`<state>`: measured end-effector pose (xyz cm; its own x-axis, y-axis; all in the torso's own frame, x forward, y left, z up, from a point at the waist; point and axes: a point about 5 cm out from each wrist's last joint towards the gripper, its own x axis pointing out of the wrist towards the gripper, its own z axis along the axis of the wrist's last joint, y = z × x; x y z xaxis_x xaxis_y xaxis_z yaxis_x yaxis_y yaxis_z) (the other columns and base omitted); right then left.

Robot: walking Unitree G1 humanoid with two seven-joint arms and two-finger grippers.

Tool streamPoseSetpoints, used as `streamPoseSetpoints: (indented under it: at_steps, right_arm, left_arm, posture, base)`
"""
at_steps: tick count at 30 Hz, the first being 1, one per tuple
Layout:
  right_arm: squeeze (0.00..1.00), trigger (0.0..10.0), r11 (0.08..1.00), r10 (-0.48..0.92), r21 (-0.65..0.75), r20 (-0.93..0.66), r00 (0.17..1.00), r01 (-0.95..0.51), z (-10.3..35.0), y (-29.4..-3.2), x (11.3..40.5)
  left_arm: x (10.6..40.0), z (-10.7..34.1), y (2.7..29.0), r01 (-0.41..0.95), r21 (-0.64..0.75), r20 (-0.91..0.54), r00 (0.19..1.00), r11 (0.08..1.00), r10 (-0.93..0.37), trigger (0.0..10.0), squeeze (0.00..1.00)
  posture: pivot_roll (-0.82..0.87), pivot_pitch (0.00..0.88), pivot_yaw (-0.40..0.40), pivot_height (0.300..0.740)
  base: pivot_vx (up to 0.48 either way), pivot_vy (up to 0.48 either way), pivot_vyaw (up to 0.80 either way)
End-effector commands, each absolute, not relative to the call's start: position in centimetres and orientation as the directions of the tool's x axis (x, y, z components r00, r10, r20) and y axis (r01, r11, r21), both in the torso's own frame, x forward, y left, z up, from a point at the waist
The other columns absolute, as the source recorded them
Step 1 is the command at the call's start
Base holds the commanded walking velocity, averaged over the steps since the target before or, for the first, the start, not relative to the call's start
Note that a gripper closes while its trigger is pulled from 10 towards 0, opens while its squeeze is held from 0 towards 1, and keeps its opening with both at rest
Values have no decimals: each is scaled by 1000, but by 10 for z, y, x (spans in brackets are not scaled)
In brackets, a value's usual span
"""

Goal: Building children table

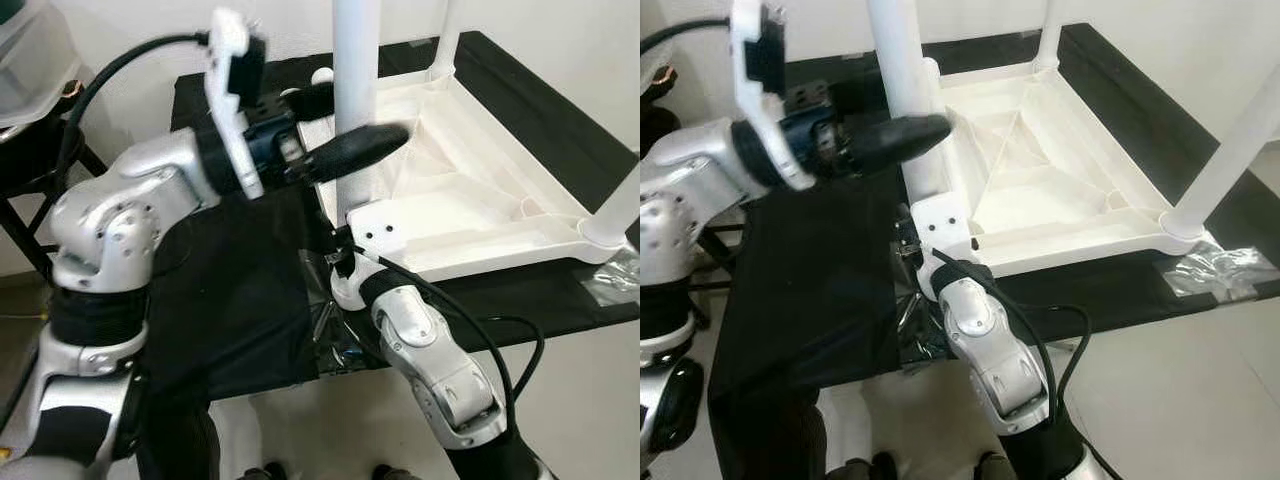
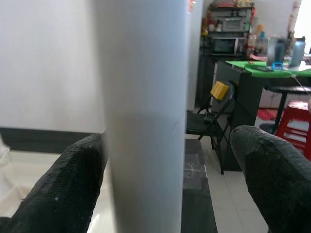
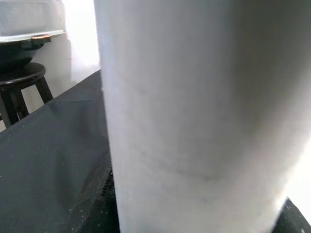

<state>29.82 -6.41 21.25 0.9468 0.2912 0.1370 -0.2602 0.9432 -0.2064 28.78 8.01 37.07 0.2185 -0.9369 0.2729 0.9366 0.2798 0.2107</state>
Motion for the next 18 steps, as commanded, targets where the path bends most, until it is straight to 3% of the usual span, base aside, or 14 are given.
streamPoseSetpoints:
  at_steps: [1, 2, 3, 4, 16, 17, 18]
  right_arm:
    - [0, 10000, 935, 242, -255, -48, 969, -246, 173, -73, 303]
    - [0, 10000, 935, 243, -256, -46, 969, -246, 173, -73, 304]
    - [0, 10000, 935, 243, -256, -44, 969, -246, 174, -73, 304]
    - [0, 10000, 935, 243, -257, -42, 969, -245, 174, -73, 304]
    - [0, 10000, 935, 248, -259, -18, 969, -244, 179, -73, 308]
    - [75, 10000, 932, 254, -263, -9, 967, -248, 181, -74, 309]
    - [75, 10000, 932, 254, -263, -9, 967, -248, 181, -74, 309]
  left_arm:
    - [290, 371, 77, 933, 223, 266, 222, 284, -938, 10000, 0]
    - [291, 372, 76, 936, 216, 265, 216, 277, -940, 10000, 0]
    - [291, 372, 76, 940, 210, 263, 210, 269, -941, 1765, 0]
    - [291, 373, 75, 948, 201, 254, 195, 249, -947, 0, 0]
    - [289, 375, 81, 961, 217, 166, 135, 169, -977, 0, 0]
    - [289, 374, 81, 962, 218, 157, 129, 162, -979, 0, 0]
    - [289, 374, 81, 962, 218, 157, 129, 162, -979, 0, 0]
  posture:
    - [-40, 208, 59, 740]
    - [-43, 209, 60, 740]
    - [-43, 210, 59, 740]
    - [-43, 210, 59, 740]
    - [-40, 216, 64, 740]
    - [-39, 217, 66, 740]
    - [-39, 217, 66, 740]
  base:
    - [0, 0, 0]
    - [0, 0, 0]
    - [0, 0, 0]
    - [0, 0, 0]
    - [0, 0, 0]
    - [0, 0, 0]
    - [0, 0, 0]
